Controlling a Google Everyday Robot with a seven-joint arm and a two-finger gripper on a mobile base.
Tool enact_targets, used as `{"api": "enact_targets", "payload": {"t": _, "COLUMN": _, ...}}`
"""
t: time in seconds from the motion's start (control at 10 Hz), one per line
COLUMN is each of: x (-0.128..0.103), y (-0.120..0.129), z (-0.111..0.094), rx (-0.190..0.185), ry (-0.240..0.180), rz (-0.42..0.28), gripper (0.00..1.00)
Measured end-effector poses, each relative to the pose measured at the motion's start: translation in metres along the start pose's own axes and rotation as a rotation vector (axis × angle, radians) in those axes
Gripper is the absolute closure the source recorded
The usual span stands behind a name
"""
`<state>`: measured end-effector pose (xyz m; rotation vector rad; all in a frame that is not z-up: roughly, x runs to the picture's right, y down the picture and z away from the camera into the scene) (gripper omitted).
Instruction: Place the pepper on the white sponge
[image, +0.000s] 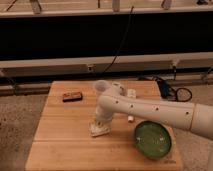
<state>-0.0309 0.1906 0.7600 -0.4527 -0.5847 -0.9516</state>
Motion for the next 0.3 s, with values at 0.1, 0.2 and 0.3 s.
{"api": "enact_targets", "payload": {"t": 0.1, "x": 0.0002, "y": 0.0006, "z": -0.0008, "rx": 0.001, "ry": 0.0, "rz": -0.001, "gripper": 0.79}}
{"api": "enact_targets", "payload": {"t": 0.2, "x": -0.0002, "y": 0.001, "z": -0.0007, "rx": 0.001, "ry": -0.001, "rz": -0.003, "gripper": 0.89}}
{"api": "enact_targets", "payload": {"t": 0.3, "x": -0.0001, "y": 0.0017, "z": -0.0005, "rx": 0.001, "ry": 0.0, "rz": -0.004, "gripper": 0.95}}
